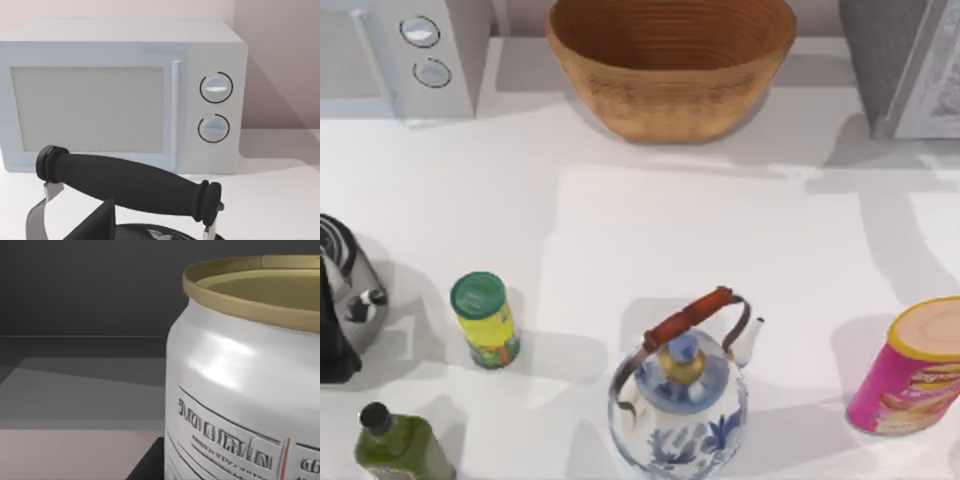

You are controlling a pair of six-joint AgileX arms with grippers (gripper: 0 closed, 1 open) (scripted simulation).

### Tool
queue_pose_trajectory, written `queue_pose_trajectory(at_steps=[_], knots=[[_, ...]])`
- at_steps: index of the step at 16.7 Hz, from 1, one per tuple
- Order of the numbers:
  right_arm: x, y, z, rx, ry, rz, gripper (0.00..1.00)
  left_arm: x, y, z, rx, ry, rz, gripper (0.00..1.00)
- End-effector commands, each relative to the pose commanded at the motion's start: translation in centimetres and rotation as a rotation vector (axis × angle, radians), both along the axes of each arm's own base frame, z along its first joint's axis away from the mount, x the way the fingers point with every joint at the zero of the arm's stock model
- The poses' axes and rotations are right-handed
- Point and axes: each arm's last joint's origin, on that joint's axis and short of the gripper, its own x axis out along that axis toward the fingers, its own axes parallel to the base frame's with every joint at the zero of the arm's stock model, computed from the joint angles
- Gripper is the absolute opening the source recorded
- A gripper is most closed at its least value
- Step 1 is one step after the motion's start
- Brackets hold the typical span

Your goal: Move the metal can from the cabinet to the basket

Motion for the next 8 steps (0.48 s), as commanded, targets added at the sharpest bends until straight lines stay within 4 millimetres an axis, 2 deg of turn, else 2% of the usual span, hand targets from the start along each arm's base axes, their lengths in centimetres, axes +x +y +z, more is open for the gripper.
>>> queue_pose_trajectory(at_steps=[3, 8], knots=[[-1.3, -1.8, -5.3, -0.011, 0.027, -0.001, 0.00, 0.0, 0.0, 0.0, 0.000, 0.000, 0.000, 1.00], [-3.6, -4.3, -17.1, -0.017, 0.068, -0.001, 0.00, 0.0, 0.0, 0.0, 0.000, 0.000, 0.000, 1.00]])
